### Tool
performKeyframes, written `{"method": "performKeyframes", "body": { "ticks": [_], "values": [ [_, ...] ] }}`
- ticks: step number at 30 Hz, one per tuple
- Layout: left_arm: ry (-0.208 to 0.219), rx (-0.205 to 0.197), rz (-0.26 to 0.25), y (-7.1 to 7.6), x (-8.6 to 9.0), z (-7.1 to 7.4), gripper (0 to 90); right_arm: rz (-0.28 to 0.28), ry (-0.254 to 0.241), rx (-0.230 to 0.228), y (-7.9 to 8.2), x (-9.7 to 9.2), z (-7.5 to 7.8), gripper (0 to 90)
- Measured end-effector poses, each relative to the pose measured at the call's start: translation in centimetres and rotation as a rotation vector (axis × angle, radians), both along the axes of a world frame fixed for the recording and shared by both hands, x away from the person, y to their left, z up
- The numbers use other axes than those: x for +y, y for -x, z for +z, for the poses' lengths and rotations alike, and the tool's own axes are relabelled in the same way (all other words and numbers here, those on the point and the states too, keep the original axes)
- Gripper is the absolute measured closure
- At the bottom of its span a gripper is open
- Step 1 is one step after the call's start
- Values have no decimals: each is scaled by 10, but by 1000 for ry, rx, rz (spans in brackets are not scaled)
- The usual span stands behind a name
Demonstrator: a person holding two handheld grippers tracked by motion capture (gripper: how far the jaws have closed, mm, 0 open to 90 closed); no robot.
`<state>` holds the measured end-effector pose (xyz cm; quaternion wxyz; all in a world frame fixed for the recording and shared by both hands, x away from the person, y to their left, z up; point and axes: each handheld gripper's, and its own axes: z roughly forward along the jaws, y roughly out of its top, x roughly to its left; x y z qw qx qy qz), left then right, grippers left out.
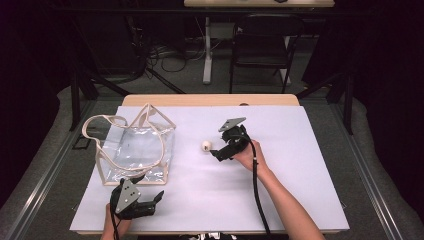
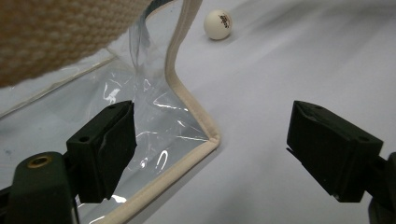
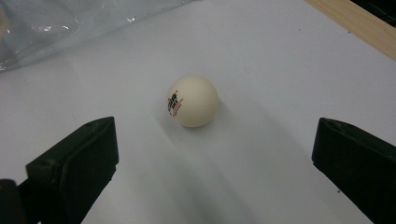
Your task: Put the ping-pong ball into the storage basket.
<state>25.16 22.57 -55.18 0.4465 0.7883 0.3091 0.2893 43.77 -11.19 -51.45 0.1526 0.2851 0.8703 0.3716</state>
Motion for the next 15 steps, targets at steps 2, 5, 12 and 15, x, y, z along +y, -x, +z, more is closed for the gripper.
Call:
{"method": "performKeyframes", "body": {
  "ticks": [2,5,12,15],
  "values": [
    [2,0,0,0,0,0,161,1,3,-5,-1,2,0,2],
    [0,2,-1,0,0,0,160,6,11,-1,-2,5,-2,2],
    [0,2,0,-1,-1,0,161,11,4,4,-3,11,-5,0],
    [2,1,-1,-1,0,0,161,10,-3,12,-5,13,-6,0]
  ]
}}
